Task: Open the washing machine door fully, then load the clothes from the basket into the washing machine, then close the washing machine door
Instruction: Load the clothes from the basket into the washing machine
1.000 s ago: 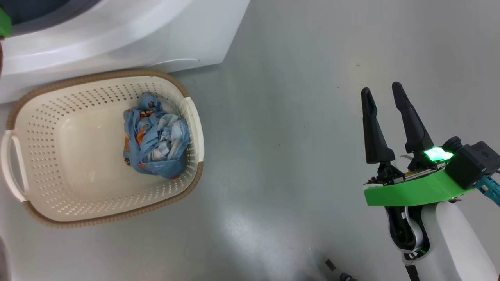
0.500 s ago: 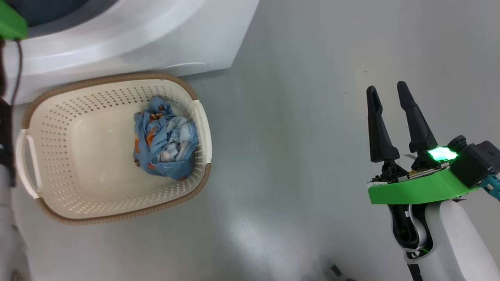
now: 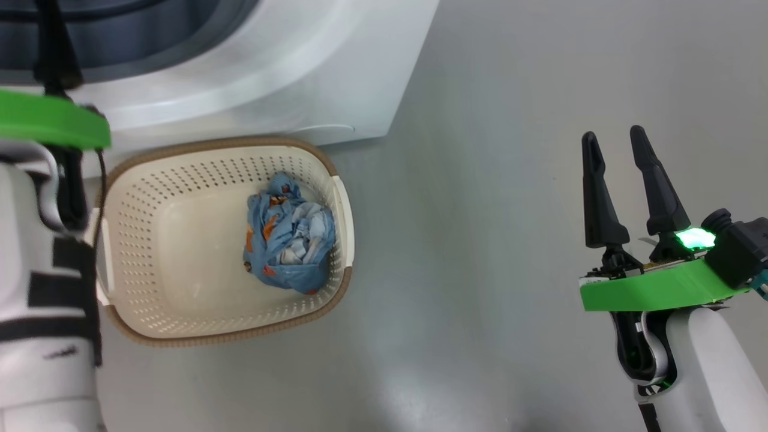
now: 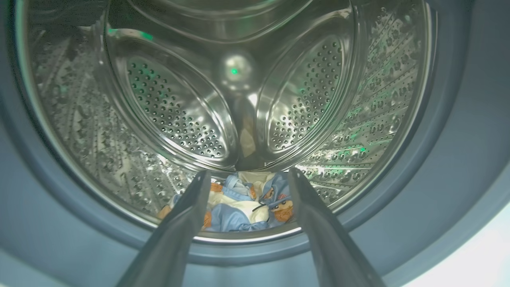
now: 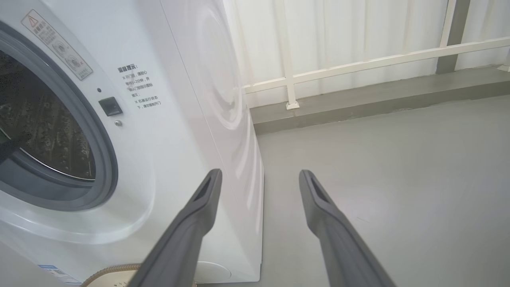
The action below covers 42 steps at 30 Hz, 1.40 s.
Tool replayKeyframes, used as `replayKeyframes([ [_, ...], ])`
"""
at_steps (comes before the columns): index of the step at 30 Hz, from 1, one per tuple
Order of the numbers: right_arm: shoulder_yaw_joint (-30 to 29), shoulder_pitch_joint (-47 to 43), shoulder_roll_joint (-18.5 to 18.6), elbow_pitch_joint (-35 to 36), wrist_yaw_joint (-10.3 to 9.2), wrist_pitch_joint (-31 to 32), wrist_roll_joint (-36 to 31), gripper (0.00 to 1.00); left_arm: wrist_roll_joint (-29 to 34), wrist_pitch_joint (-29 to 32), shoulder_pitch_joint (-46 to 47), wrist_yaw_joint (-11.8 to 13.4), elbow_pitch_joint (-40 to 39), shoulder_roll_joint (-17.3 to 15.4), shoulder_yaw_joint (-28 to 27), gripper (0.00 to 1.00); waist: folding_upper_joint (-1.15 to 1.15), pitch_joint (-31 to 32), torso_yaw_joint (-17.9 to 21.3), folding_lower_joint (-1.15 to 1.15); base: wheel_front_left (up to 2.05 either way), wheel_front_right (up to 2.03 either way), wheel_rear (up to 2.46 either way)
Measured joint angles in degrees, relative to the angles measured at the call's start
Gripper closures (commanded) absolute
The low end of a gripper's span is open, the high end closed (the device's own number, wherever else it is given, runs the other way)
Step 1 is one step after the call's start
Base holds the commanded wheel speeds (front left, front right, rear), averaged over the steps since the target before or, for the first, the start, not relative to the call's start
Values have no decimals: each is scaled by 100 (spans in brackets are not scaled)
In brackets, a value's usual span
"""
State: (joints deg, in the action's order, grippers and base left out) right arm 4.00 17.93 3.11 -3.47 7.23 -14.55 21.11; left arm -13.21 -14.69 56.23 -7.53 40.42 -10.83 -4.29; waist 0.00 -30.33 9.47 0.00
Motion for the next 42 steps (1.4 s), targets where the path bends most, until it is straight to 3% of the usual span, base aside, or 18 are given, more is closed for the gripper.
replayKeyframes([
  [20, -88, -836, 445, -231, 0, 0, 0, 0, 332, 0, -2619, 0, -1260, 642, -121, 0, 0, 1189, -468, 0, 0, 0, 0],
  [42, -270, -1636, 579, -259, 0, 0, 9, 0, 527, 2, -4668, 0, -2375, 708, -158, 0, 0, 2169, -909, 0, 0, 0, 0],
])
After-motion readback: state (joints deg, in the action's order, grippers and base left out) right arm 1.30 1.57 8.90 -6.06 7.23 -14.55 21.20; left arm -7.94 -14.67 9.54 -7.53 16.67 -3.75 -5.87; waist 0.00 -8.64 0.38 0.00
